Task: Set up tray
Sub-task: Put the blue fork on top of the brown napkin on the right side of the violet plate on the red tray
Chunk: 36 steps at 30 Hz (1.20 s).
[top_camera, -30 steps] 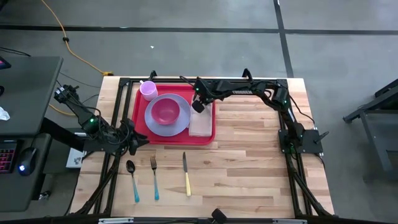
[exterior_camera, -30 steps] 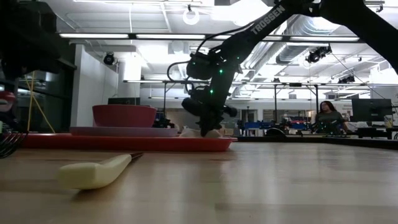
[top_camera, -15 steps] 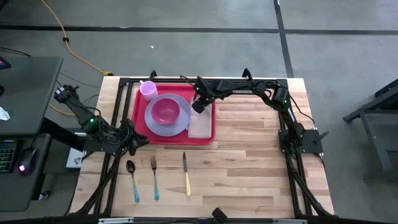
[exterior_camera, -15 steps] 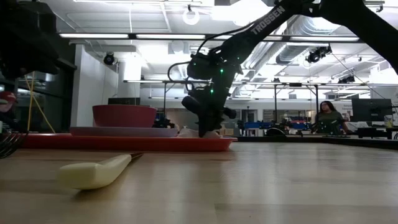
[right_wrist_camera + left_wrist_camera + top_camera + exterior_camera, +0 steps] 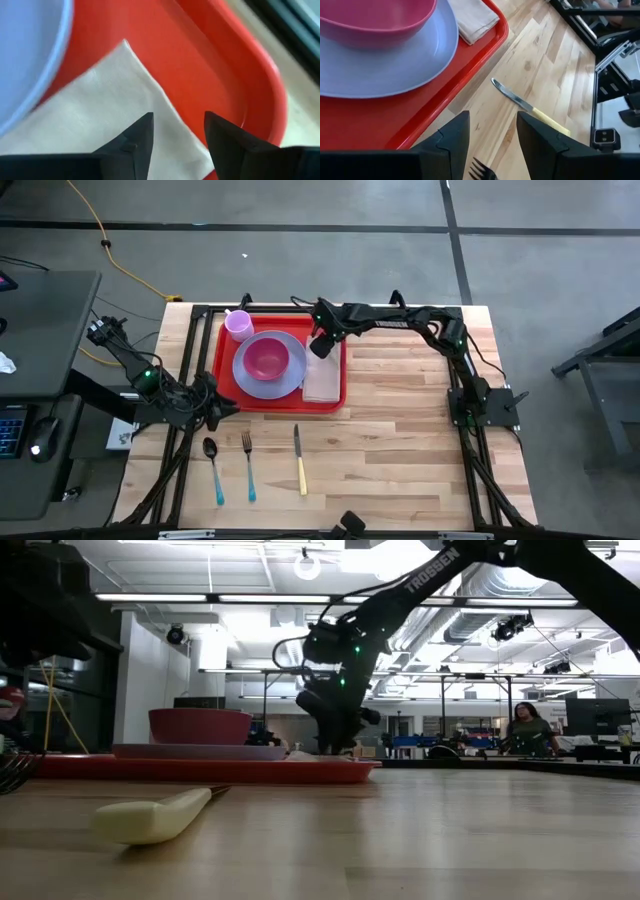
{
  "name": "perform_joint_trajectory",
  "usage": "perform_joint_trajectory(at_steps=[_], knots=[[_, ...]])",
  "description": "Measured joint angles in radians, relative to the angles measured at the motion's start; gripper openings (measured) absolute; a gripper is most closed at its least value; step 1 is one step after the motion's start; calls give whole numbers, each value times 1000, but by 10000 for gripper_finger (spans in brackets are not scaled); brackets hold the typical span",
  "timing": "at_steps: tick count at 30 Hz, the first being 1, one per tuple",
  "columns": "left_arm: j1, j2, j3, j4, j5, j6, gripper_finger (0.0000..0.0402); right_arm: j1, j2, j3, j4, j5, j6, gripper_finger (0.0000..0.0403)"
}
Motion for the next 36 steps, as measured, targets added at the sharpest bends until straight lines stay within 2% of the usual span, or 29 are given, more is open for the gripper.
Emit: perform_joint_trajectory(at_steps=[14,19,25,36], knots=[[0,0,0,-4,126,0,193,12,-2,194,-270,8,-105,127],[0,0,0,-12,171,-14,193,28,-13,196,-358,83,-158,118],[0,1,0,-13,175,-16,193,56,-70,196,-348,194,-178,119],[0,1,0,-11,199,136,193,110,-179,196,-335,188,-189,118]])
